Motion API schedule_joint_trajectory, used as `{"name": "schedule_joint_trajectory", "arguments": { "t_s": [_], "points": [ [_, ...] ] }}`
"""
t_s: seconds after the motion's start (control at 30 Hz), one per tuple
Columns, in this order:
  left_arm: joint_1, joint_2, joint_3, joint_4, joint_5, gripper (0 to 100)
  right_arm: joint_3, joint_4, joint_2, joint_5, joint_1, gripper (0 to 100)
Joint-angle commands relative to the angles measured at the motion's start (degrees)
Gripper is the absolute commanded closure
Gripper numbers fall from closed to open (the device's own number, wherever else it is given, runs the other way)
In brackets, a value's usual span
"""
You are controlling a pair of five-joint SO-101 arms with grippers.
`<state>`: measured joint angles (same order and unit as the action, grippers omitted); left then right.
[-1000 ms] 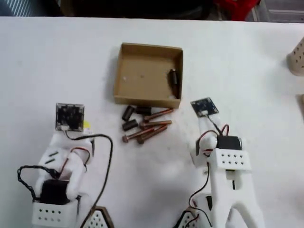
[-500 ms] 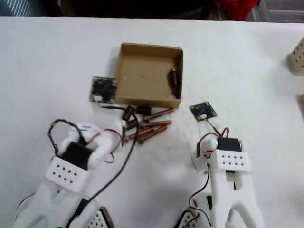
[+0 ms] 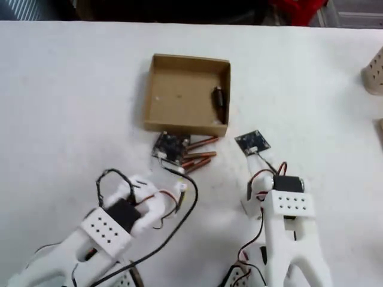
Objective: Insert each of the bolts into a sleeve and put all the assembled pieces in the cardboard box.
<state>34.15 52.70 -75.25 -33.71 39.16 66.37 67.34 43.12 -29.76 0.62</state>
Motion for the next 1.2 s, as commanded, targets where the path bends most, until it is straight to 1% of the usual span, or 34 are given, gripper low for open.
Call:
{"name": "schedule_joint_trajectory", "arguments": {
  "t_s": [0.0,0.07,0.2,0.4,0.63,0.77,1.03,1.17],
  "points": [
    [-3.30,-0.22,0.18,2.20,0.53,98,0.09,-1.54,1.27,-1.85,0.48,98.1],
    [-3.38,-1.45,0.26,2.46,0.70,98,0.35,-1.98,1.27,-1.85,0.31,98.1],
    [-3.56,-10.07,1.32,7.47,0.79,98,0.44,-1.89,1.27,-1.85,0.22,98.1],
    [-3.91,-23.52,6.95,8.26,0.79,98,0.44,-1.89,1.27,-1.85,0.48,98.1],
    [-13.23,-32.31,11.87,8.26,0.79,98,0.44,-1.89,1.27,-1.85,0.48,98.1],
    [-17.45,-36.62,14.07,8.09,0.79,98,0.44,-1.89,1.27,-1.85,0.48,98.1],
    [-26.86,-38.46,17.49,7.82,0.97,98,0.44,-1.89,1.27,-1.85,0.48,98.1],
    [-29.14,-38.37,18.81,6.95,5.45,97,0.44,-1.89,1.27,-1.85,0.48,98.1]
  ]
}}
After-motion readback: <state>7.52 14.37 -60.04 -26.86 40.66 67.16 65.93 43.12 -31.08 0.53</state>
